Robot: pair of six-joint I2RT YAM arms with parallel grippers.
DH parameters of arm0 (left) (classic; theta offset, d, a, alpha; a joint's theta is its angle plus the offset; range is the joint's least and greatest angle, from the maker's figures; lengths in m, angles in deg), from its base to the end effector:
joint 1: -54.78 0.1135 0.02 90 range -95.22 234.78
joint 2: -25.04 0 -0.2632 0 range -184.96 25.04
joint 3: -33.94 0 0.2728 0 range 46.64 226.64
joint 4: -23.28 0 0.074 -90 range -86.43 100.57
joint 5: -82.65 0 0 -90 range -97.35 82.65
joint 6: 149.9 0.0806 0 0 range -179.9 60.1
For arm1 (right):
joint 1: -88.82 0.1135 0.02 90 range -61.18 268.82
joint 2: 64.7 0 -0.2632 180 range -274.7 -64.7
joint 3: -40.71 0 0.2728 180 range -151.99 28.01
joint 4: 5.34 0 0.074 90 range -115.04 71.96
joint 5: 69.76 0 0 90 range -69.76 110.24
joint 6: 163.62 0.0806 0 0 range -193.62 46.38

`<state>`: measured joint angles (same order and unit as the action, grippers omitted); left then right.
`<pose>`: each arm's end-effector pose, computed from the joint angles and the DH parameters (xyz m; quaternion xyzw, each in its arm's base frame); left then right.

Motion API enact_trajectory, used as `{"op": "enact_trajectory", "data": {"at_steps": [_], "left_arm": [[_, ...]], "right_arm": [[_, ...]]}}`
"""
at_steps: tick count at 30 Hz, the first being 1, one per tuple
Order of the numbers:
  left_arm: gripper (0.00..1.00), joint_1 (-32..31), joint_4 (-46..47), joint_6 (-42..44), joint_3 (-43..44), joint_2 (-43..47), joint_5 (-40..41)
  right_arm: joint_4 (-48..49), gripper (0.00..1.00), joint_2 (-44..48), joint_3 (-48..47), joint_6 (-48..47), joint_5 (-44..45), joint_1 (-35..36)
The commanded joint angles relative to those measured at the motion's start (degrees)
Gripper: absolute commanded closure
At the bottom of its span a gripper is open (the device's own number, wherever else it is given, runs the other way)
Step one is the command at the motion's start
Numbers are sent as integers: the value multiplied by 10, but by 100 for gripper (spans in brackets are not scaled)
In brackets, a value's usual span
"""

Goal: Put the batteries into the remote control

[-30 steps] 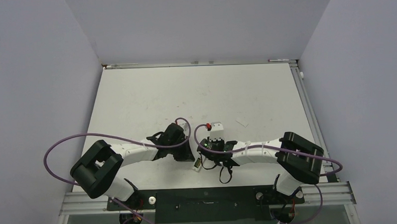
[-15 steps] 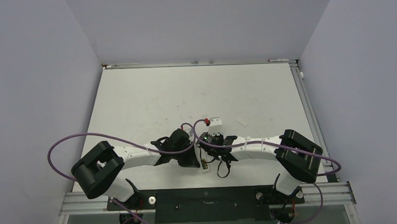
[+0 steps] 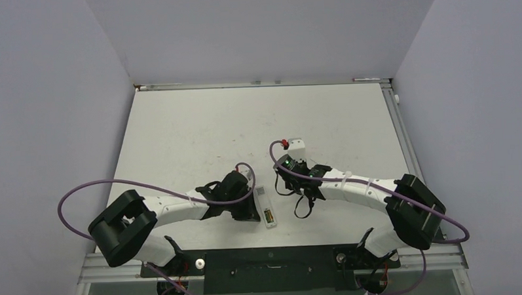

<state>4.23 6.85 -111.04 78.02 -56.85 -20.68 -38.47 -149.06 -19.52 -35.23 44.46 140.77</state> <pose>0.1683 -0.2338 0.0831 0.0308 0.9454 -0.3062 0.1069 0.2250 0.2339 0.1398 -0.0520 0.9385 0.0535 0.3370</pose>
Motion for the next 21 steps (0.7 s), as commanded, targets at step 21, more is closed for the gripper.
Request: {"op": "enact_trajectory", "data": {"at_steps": [21], "left_arm": [[71, 1, -213, 83, 85, 241, 90]], "right_arm": [[-52, 49, 29, -101, -175, -116, -147]]}}
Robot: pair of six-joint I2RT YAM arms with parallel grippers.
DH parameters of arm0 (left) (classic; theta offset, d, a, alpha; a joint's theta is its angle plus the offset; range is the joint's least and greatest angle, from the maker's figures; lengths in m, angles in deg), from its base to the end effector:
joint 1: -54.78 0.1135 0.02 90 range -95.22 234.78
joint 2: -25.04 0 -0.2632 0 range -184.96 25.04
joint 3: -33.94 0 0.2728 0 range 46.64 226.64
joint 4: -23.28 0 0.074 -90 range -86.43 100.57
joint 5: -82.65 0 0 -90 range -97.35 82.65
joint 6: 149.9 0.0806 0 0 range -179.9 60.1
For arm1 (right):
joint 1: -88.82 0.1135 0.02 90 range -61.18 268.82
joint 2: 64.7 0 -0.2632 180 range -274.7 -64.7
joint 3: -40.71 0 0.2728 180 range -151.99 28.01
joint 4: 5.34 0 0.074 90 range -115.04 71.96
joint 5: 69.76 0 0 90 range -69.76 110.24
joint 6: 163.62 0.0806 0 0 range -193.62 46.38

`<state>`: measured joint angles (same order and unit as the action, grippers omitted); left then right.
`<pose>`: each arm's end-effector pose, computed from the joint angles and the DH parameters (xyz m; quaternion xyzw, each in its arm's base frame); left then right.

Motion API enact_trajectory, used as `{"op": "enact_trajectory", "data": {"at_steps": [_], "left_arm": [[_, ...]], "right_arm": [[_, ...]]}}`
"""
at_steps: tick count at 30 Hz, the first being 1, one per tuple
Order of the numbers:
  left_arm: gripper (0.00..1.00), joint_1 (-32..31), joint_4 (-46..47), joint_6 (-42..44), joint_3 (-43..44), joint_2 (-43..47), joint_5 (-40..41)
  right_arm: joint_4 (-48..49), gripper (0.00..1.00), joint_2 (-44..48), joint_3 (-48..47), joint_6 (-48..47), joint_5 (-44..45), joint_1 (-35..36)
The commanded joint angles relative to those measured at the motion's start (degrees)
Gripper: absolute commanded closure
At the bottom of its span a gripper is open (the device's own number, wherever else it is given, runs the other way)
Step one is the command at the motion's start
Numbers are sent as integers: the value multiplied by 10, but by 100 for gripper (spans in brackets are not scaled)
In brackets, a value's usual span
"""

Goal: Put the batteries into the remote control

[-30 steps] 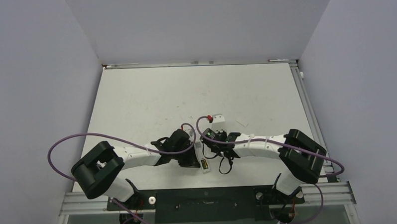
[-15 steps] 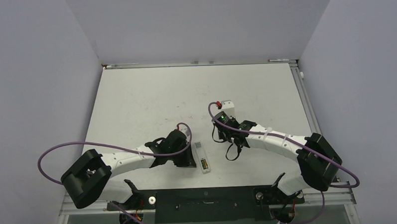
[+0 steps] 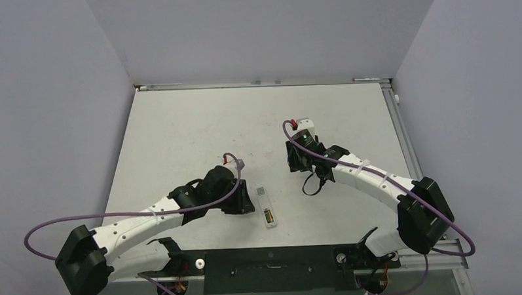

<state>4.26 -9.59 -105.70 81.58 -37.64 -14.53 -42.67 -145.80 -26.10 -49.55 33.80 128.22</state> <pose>0.1613 -0.2116 0.1623 0.0608 0.9298 -0.3060 0.1955 0.2734 0.2001 0.1868 -0.0866 0.9346 0.0769 0.3362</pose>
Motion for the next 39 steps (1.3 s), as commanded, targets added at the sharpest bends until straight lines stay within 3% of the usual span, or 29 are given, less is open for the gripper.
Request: {"op": "enact_trajectory", "data": {"at_steps": [1, 8, 28, 39], "left_arm": [[70, 3, -59, 35, 58, 61, 34], [63, 8, -113, 75, 104, 135, 58], [44, 16, -188, 162, 174, 276, 48], [39, 17, -184, 184, 144, 304, 40]], "right_arm": [[-12, 47, -6, -39, -35, -10, -27], [-5, 31, -13, -51, -72, -47, -81], [-14, 33, -152, -104, -154, -156, -198], [-4, 34, -203, -117, -160, -171, -212]]}}
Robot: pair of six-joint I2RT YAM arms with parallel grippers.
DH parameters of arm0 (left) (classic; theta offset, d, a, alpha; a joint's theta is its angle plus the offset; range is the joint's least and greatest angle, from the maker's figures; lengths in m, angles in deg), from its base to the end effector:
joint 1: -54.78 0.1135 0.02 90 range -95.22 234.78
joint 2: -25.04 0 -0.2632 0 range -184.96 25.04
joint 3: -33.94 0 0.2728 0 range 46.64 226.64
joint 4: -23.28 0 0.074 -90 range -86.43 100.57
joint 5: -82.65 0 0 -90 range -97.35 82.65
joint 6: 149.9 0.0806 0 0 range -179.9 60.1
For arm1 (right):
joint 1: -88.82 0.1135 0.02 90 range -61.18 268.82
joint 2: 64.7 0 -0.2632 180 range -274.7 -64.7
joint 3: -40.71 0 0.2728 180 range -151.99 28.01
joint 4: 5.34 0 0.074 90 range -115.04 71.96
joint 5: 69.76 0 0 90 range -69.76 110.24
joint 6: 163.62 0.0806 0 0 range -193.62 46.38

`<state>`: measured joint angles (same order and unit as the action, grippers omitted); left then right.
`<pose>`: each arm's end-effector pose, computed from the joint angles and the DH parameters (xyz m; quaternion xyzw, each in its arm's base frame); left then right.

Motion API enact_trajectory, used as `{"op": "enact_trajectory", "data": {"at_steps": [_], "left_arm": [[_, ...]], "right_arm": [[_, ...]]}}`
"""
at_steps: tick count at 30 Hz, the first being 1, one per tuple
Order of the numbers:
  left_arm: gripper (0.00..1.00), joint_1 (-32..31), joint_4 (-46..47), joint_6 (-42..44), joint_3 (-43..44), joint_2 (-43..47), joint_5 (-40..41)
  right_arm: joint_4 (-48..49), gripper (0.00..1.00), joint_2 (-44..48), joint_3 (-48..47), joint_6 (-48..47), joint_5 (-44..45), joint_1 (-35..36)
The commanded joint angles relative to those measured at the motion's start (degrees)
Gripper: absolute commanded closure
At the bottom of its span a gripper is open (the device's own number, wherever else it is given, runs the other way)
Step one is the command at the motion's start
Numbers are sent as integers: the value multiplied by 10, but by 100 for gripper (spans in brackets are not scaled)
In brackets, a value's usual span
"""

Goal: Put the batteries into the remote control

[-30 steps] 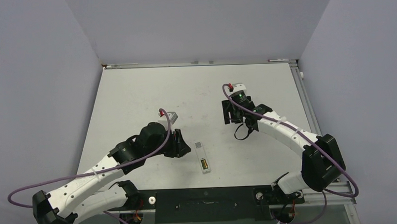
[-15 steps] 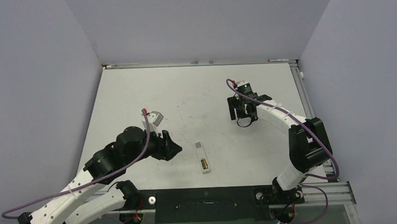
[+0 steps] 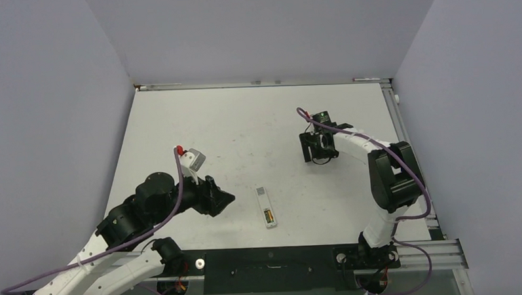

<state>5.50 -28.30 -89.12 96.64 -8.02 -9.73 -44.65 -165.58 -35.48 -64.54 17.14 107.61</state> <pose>0.1148 -0.1385 0.3343 0.1558 0.8139 -0.3673 0.4224 0.3633 0.1282 0.1192 -0.0885 0.9700 0.0797 0.2119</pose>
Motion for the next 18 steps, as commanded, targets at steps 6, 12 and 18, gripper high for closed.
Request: {"op": "enact_trajectory", "data": {"at_steps": [6, 12, 18], "left_arm": [[39, 3, 4, 16, -21, 19, -3], [37, 2, 6, 12, -30, 36, 0], [37, 2, 5, 11, -31, 39, 5]], "right_arm": [[19, 34, -22, -30, -12, -8, -11], [26, 35, -28, -23, -12, -26, -12], [35, 36, -30, -11, -5, -44, -12]]}}
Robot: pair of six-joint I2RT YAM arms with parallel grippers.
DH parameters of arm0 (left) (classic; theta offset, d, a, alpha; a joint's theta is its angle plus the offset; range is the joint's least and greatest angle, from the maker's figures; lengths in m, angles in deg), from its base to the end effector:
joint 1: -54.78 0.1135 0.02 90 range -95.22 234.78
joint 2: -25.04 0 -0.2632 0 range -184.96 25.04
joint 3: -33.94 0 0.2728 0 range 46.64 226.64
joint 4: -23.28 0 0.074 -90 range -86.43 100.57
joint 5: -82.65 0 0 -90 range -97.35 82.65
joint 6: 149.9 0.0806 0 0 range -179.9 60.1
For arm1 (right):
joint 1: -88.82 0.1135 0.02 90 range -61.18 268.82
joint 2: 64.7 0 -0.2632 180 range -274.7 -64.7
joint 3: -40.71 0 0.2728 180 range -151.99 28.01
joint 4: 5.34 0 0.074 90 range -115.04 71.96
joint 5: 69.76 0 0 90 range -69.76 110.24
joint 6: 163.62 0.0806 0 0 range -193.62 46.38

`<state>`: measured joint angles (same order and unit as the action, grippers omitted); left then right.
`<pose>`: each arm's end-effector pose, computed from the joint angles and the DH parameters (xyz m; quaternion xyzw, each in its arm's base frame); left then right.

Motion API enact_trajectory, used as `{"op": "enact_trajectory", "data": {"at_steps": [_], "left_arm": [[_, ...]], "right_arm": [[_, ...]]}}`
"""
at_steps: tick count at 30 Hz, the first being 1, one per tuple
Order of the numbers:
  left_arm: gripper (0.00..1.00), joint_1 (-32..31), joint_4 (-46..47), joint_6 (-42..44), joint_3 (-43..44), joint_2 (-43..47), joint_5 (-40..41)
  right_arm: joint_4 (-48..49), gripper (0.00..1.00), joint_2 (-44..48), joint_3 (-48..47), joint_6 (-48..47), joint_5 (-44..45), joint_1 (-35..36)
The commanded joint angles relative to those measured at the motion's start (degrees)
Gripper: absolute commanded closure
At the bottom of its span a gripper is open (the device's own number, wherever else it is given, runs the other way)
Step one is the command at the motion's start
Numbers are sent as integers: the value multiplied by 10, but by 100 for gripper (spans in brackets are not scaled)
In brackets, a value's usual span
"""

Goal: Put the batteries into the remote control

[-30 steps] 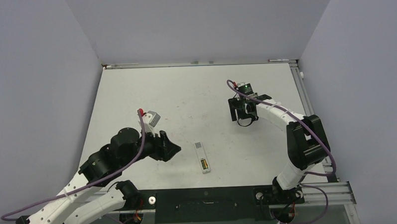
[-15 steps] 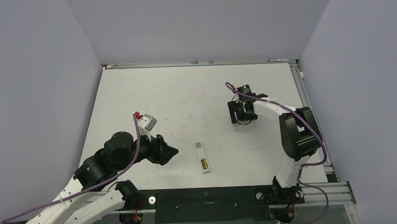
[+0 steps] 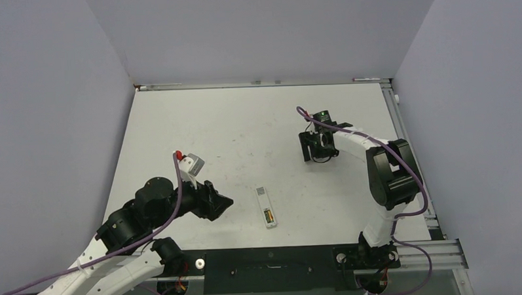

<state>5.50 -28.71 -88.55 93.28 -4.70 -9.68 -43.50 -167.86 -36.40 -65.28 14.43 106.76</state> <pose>0.1094 -0.1322 0.3199 0.1599 0.8153 -0.3629 0.4219 0.3705 0.1285 0.1112 -0.0927 0.9692 0.0988 0.2058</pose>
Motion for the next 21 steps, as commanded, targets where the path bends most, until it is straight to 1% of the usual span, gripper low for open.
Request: {"op": "enact_trajectory", "data": {"at_steps": [1, 9, 14, 21], "left_arm": [[36, 2, 9, 4, 3, 6, 5], [36, -2, 7, 0, 1, 9, 14], [36, -3, 6, -2, 1, 8, 17], [36, -4, 7, -3, 0, 4, 18]], "right_arm": [[24, 37, -7, 1, 4, -20, -4], [33, 37, -5, 12, 11, -30, -4], [37, 42, 4, 26, 20, -37, -3], [29, 46, 25, 46, 38, -7, -1]]}}
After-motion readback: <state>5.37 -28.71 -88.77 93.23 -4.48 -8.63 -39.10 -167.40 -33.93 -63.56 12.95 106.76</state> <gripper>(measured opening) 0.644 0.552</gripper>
